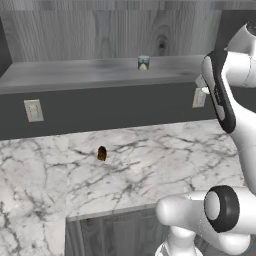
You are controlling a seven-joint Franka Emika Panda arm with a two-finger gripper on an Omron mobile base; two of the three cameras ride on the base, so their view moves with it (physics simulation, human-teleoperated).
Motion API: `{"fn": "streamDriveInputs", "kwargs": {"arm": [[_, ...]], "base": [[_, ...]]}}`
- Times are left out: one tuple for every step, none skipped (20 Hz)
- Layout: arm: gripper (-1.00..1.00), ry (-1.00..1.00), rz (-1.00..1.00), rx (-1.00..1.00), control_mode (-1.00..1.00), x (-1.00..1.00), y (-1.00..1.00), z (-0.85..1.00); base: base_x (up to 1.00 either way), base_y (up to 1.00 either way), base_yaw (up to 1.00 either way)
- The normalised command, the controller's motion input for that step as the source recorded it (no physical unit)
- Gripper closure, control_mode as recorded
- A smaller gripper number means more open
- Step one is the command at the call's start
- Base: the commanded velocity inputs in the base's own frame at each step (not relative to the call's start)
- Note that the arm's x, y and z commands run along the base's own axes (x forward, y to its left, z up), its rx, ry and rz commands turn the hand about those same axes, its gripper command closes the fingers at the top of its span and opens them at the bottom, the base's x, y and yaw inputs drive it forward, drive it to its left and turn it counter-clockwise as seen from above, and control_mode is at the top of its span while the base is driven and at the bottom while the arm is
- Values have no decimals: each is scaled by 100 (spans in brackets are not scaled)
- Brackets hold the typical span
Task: Restock the canned food cabinet by taking the new fresh canned food from the counter and placing it in the cabinet. Then, take the old canned food from the cabinet and place it on the counter.
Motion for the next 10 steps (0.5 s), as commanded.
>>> {"fn": "streamDriveInputs", "kwargs": {"arm": [[100, 0, 0, 4, -100, 36, 0, 48], [100, 0, 0, 1, -100, 44, 0, 58], [100, 2, 0, 0, -100, 50, 0, 61], [100, 3, 0, 0, -100, 50, 0, 64], [100, 1, 0, 0, -100, 50, 0, 68], [100, 0, 0, 0, -100, 51, 0, 59], [100, 0, 0, 0, -100, 63, 0, 35], [100, 0, 0, 0, -100, 71, 0, 13], [100, 0, 0, 0, -100, 74, 0, 0], [100, 0, 0, 0, -100, 81, 1, 0]], "base": [[0, 0, 0], [0, 0, 0], [0, 0, 0], [0, 0, 0], [0, 0, 0], [0, 0, 0], [0, 0, 0], [0, 0, 0], [0, 0, 0], [0, 0, 0]]}}
